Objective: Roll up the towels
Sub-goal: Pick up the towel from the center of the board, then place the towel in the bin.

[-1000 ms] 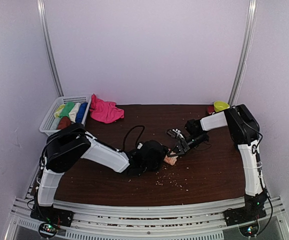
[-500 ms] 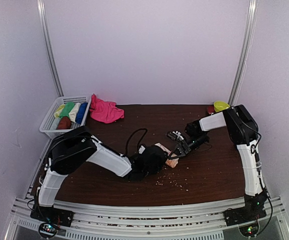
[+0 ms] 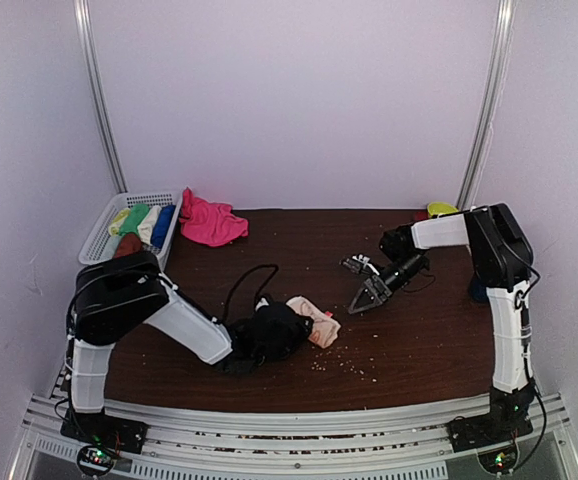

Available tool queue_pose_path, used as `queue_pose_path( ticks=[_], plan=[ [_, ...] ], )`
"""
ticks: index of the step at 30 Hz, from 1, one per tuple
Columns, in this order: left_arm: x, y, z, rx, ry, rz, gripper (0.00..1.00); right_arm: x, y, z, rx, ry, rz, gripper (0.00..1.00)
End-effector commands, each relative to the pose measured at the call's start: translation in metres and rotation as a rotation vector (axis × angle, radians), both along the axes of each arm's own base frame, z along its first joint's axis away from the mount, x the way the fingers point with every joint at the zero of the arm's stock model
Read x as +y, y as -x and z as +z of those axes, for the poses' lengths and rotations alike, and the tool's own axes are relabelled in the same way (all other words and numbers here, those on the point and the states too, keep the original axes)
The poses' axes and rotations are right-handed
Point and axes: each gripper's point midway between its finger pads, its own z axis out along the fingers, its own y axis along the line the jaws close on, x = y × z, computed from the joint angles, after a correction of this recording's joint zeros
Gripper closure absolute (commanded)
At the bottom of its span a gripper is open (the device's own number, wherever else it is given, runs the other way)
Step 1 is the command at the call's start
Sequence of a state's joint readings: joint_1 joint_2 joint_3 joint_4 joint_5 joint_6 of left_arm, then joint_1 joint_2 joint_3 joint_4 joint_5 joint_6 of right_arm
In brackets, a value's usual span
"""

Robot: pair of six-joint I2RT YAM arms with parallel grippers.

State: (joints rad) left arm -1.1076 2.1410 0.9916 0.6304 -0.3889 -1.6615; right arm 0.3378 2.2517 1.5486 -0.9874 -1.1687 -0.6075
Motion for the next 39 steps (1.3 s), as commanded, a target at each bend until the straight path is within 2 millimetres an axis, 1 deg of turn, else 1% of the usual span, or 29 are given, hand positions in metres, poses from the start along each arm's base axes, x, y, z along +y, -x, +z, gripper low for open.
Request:
queue_pose_path(
  ticks=[1,2,4,6,8,11,13,15,18,19,20,22,24,25,27,29,31,32,37,39],
  plan=[
    [0.09,0.035,-0.076,0.069,-0.514,-0.138,0.78,-0.033,0.002,0.015,-0.119,0.133,0.069,0.41],
    [0.094,0.035,-0.067,0.039,-0.536,-0.166,0.74,-0.037,0.002,0.016,-0.149,0.139,0.084,0.4],
    [0.104,0.038,-0.051,0.008,-0.584,-0.201,0.72,-0.044,-0.001,0.018,-0.196,0.176,0.084,0.38],
    [0.114,0.039,-0.035,-0.023,-0.644,-0.248,0.7,-0.049,-0.006,0.014,-0.234,0.228,0.052,0.35],
    [0.121,0.041,-0.013,-0.08,-0.693,-0.296,0.65,-0.052,-0.011,0.014,-0.272,0.257,0.033,0.32],
    [0.137,0.042,0.025,-0.162,-0.749,-0.329,0.62,-0.053,-0.01,0.015,-0.28,0.256,0.035,0.32],
    [0.151,0.04,0.054,-0.22,-0.778,-0.318,0.62,-0.053,-0.008,0.015,-0.281,0.248,0.043,0.32],
    [0.164,0.036,0.084,-0.286,-0.769,-0.304,0.61,-0.052,-0.007,0.014,-0.279,0.244,0.042,0.32],
    [0.191,0.026,0.129,-0.401,-0.771,-0.237,0.6,-0.052,-0.005,0.014,-0.279,0.232,0.052,0.32],
    [0.206,0.021,0.142,-0.419,-0.782,-0.194,0.6,-0.052,-0.004,0.014,-0.279,0.23,0.055,0.32],
    [0.216,0.018,0.163,-0.474,-0.781,-0.152,0.6,-0.051,-0.004,0.016,-0.283,0.226,0.057,0.32],
    [0.238,0.012,0.194,-0.557,-0.824,-0.064,0.58,-0.051,-0.004,0.019,-0.295,0.218,0.06,0.32],
    [0.261,0.004,0.22,-0.618,-0.907,0.017,0.58,-0.051,-0.005,0.021,-0.313,0.216,0.056,0.32],
    [0.275,0.0,0.23,-0.627,-0.949,0.069,0.59,-0.051,-0.006,0.022,-0.32,0.215,0.053,0.32],
    [0.297,-0.009,0.249,-0.663,-1.039,0.147,0.6,-0.05,-0.007,0.024,-0.328,0.213,0.048,0.32],
    [0.313,-0.016,0.264,-0.707,-1.117,0.217,0.61,-0.05,-0.007,0.024,-0.329,0.213,0.046,0.32],
    [0.322,-0.025,0.275,-0.753,-1.17,0.255,0.61,-0.051,-0.007,0.023,-0.334,0.215,0.049,0.32],
    [0.332,-0.032,0.277,-0.752,-1.194,0.282,0.62,-0.051,-0.007,0.023,-0.335,0.216,0.05,0.32],
    [0.357,-0.066,0.281,-0.769,-1.315,0.333,0.63,-0.052,-0.007,0.024,-0.345,0.22,0.046,0.33],
    [0.368,-0.084,0.276,-0.758,-1.359,0.337,0.64,-0.052,-0.007,0.025,-0.35,0.219,0.047,0.33]
  ],
)
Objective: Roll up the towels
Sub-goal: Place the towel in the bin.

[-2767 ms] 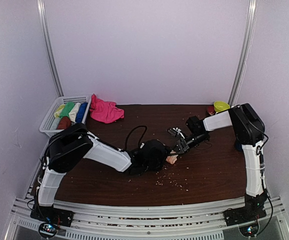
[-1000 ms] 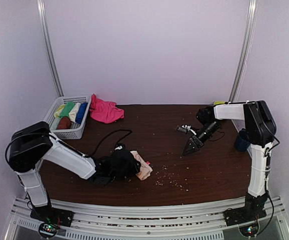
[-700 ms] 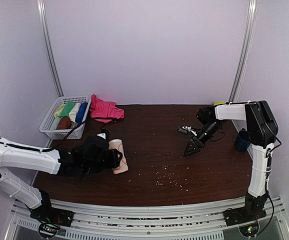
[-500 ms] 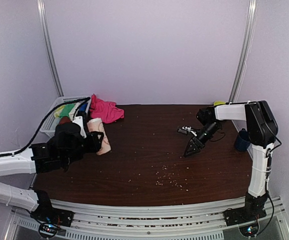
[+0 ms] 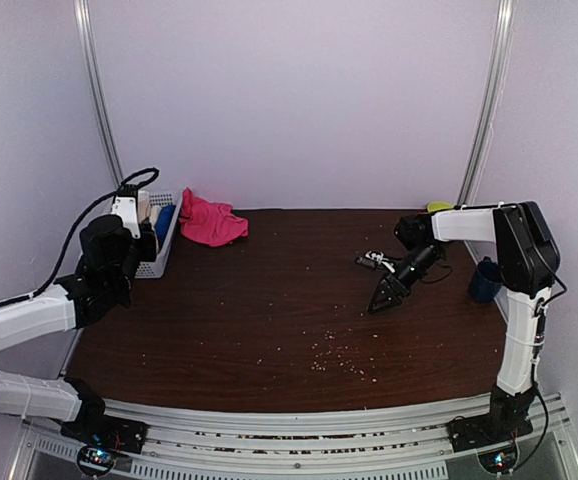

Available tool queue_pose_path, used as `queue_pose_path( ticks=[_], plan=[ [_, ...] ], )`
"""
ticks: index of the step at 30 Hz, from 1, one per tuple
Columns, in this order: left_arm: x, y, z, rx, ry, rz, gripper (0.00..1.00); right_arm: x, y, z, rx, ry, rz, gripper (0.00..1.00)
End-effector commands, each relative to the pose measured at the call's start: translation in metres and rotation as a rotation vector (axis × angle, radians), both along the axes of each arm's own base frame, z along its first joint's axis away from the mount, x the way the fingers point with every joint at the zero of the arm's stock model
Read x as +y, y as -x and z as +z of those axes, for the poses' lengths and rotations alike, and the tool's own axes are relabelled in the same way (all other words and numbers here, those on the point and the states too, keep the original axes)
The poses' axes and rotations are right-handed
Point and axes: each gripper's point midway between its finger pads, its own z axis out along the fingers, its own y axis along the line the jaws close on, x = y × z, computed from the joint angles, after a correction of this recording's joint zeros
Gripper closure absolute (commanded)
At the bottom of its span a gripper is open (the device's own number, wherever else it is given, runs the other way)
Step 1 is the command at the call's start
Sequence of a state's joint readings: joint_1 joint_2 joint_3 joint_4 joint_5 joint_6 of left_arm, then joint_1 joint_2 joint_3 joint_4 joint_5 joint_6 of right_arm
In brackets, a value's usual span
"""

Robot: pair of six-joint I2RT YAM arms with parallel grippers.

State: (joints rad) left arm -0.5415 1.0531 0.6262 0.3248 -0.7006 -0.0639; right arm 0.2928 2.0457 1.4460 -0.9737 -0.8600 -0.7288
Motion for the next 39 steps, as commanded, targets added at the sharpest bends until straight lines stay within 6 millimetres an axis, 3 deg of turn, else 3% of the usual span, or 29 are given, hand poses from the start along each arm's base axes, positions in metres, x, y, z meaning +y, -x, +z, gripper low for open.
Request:
queue_pose_path(
  ticks=[1,4,7,11,15,19,28,32,39],
  plan=[
    [0.019,-0.034,0.019,-0.094,-0.089,0.034,0.65,-0.001,-0.002,0.015,-0.057,-0.004,0.004,0.33],
    [0.031,-0.063,0.012,-0.08,-0.094,0.062,0.68,-0.001,-0.001,0.016,-0.06,-0.005,0.004,0.33],
    [0.025,-0.097,0.007,-0.047,-0.145,0.042,0.67,-0.001,-0.001,0.017,-0.06,-0.009,0.005,0.33],
    [0.018,-0.143,-0.018,0.073,-0.211,0.013,0.7,-0.001,0.0,0.019,-0.064,-0.011,0.01,0.33],
    [0.025,-0.165,-0.041,0.165,-0.187,0.008,0.73,-0.001,0.0,0.023,-0.077,-0.017,0.013,0.34],
    [0.033,-0.175,-0.065,0.258,-0.106,-0.042,0.73,0.0,0.0,0.025,-0.076,-0.024,0.014,0.34],
    [0.043,-0.181,-0.126,0.473,-0.121,-0.035,0.73,0.001,0.003,0.027,-0.08,-0.037,0.036,0.34],
    [0.032,-0.175,-0.151,0.601,-0.005,-0.084,0.73,0.001,0.003,0.023,-0.073,-0.033,0.036,0.34],
    [0.01,-0.152,-0.142,0.649,0.186,-0.166,0.73,0.001,0.006,0.02,-0.047,-0.038,0.049,0.35]
  ],
)
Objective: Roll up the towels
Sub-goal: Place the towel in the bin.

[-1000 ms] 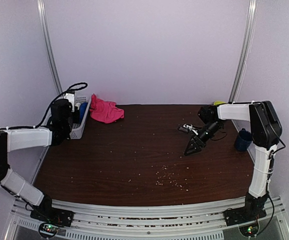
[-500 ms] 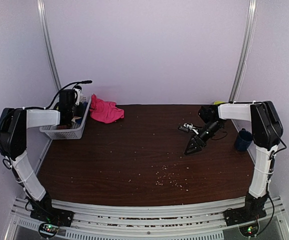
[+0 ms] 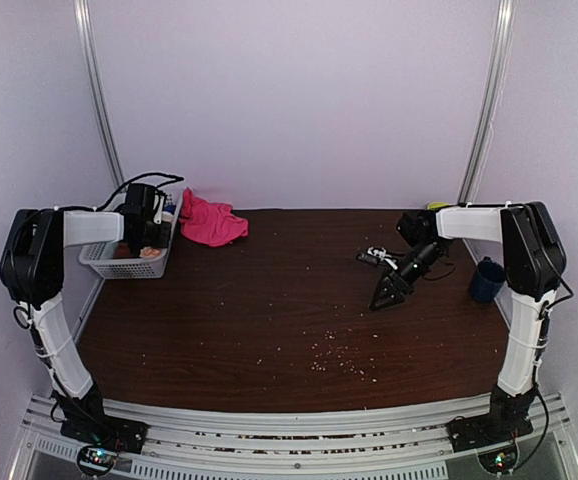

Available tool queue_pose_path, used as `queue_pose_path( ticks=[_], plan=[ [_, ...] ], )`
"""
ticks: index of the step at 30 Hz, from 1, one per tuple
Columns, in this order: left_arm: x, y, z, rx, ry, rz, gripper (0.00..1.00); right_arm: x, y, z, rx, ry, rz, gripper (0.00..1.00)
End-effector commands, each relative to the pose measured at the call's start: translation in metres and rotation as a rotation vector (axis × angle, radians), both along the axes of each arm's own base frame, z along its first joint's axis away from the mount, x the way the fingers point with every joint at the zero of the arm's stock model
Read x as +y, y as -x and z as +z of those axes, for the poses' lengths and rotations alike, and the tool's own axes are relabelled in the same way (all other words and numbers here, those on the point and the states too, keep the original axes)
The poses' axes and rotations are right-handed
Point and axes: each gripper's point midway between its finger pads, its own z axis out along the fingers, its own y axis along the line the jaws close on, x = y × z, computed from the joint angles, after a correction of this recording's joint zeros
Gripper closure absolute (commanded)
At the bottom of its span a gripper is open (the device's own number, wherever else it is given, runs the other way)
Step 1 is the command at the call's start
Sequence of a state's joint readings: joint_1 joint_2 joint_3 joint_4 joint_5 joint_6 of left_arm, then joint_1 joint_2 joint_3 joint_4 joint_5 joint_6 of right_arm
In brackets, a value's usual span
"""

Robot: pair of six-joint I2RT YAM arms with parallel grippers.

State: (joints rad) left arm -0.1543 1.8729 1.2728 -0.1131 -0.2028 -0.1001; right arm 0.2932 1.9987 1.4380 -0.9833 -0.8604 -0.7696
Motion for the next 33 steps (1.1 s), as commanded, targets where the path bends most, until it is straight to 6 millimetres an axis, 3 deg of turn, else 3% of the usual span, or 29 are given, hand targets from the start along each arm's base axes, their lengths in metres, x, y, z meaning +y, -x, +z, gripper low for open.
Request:
queue_pose_path(
  ticks=[1,7,11,19,23,26,29,33],
  plan=[
    [-0.03,0.02,0.015,0.052,0.217,-0.048,0.73,0.002,0.004,0.006,0.007,-0.023,0.021,0.35],
    [-0.045,0.052,0.008,0.111,0.341,-0.076,0.73,0.002,0.005,0.011,-0.001,-0.034,0.028,0.35],
    [-0.051,0.061,0.018,0.117,0.383,-0.094,0.72,0.003,0.007,0.01,0.011,-0.037,0.032,0.35],
    [-0.051,0.057,0.053,0.083,0.483,-0.103,0.7,0.003,0.007,0.011,0.007,-0.039,0.036,0.35],
    [-0.043,0.046,0.061,0.094,0.713,-0.196,0.68,0.003,0.007,0.009,0.012,-0.039,0.036,0.35],
    [-0.046,0.04,0.05,0.154,0.86,-0.273,0.68,0.003,0.008,0.009,0.012,-0.04,0.036,0.35],
    [-0.049,0.036,0.025,0.252,0.908,-0.298,0.68,0.003,0.007,0.008,0.013,-0.039,0.037,0.35],
    [-0.041,0.032,0.013,0.283,0.998,-0.289,0.68,0.004,0.007,0.007,0.013,-0.038,0.036,0.35]
  ],
)
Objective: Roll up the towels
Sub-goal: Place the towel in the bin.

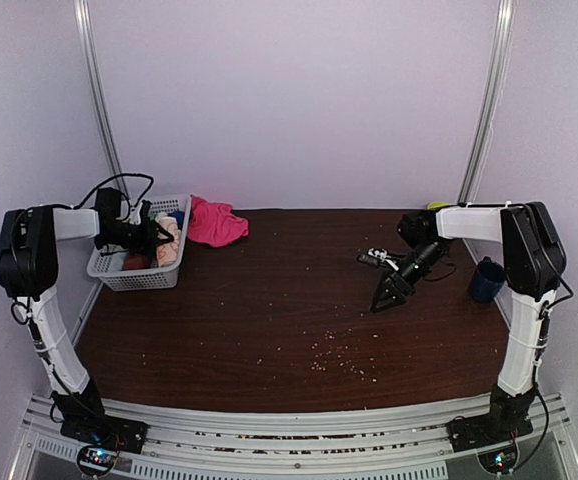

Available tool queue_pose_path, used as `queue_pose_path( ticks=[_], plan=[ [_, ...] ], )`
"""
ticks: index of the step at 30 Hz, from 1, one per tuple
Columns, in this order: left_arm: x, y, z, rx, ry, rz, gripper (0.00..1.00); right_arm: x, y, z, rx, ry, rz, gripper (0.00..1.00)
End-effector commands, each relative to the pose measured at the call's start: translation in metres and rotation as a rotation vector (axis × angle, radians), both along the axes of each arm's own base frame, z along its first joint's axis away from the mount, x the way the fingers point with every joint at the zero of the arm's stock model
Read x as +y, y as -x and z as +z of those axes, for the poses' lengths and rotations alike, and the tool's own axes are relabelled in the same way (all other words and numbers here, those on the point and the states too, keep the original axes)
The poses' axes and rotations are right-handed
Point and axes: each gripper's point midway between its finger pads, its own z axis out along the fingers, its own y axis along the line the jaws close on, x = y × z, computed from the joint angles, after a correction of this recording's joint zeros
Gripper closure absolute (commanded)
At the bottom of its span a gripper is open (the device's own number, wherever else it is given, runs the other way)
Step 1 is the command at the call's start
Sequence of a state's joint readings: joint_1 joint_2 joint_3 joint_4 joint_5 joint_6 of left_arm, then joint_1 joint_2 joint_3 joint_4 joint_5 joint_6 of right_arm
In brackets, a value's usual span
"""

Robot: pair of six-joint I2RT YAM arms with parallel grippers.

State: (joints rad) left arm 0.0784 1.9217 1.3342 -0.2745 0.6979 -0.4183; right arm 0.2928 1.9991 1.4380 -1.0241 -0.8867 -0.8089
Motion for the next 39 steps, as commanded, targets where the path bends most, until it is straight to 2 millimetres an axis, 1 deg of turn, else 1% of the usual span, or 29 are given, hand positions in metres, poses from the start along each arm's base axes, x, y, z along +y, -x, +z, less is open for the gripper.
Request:
queue_pose_path(
  ticks=[1,5,10,12,15,17,18,22,25,26,29,31,36,37,39],
  plan=[
    [-0.01,0.003,0.009,0.02,0.187,-0.088,0.68,0.003,-0.002,0.003,-0.007,-0.015,0.006,0.35],
    [-0.005,-0.002,-0.002,0.071,0.259,-0.101,0.68,0.002,-0.002,0.001,-0.006,-0.011,0.005,0.36],
    [-0.001,-0.003,-0.022,0.139,0.265,-0.087,0.67,0.002,-0.003,0.0,-0.009,-0.008,0.001,0.35],
    [0.007,-0.007,-0.034,0.167,0.211,-0.061,0.67,0.002,-0.003,0.001,-0.01,-0.009,0.0,0.36],
    [0.02,-0.005,-0.055,0.233,0.141,-0.035,0.66,0.003,-0.003,0.001,-0.013,-0.01,0.001,0.36],
    [0.032,-0.006,-0.063,0.262,0.077,-0.004,0.66,0.003,-0.003,0.001,-0.014,-0.011,0.001,0.36],
    [0.038,-0.007,-0.066,0.268,0.041,0.01,0.64,0.003,-0.003,0.001,-0.013,-0.012,0.001,0.36],
    [0.053,-0.011,-0.07,0.298,-0.049,0.034,0.62,0.003,-0.003,0.001,-0.012,-0.013,0.001,0.37],
    [0.064,-0.012,-0.075,0.329,-0.119,0.054,0.58,0.004,-0.002,0.001,-0.012,-0.013,0.004,0.37],
    [0.066,-0.012,-0.076,0.332,-0.132,0.06,0.56,0.004,-0.002,0.001,-0.01,-0.013,0.004,0.37],
    [0.069,-0.01,-0.079,0.343,-0.153,0.071,0.42,0.005,-0.002,0.002,-0.015,-0.014,0.005,0.37],
    [0.071,-0.008,-0.078,0.345,-0.172,0.081,0.39,0.005,-0.002,0.001,-0.012,-0.013,0.006,0.37],
    [0.073,-0.006,-0.075,0.335,-0.181,0.098,0.39,0.007,-0.002,-0.001,-0.009,-0.009,0.009,0.38],
    [0.074,-0.007,-0.073,0.329,-0.183,0.108,0.41,0.007,-0.001,-0.001,-0.008,-0.007,0.01,0.38],
    [0.072,-0.009,-0.067,0.311,-0.165,0.115,0.52,0.007,-0.001,-0.001,-0.01,-0.006,0.01,0.38]
  ],
)
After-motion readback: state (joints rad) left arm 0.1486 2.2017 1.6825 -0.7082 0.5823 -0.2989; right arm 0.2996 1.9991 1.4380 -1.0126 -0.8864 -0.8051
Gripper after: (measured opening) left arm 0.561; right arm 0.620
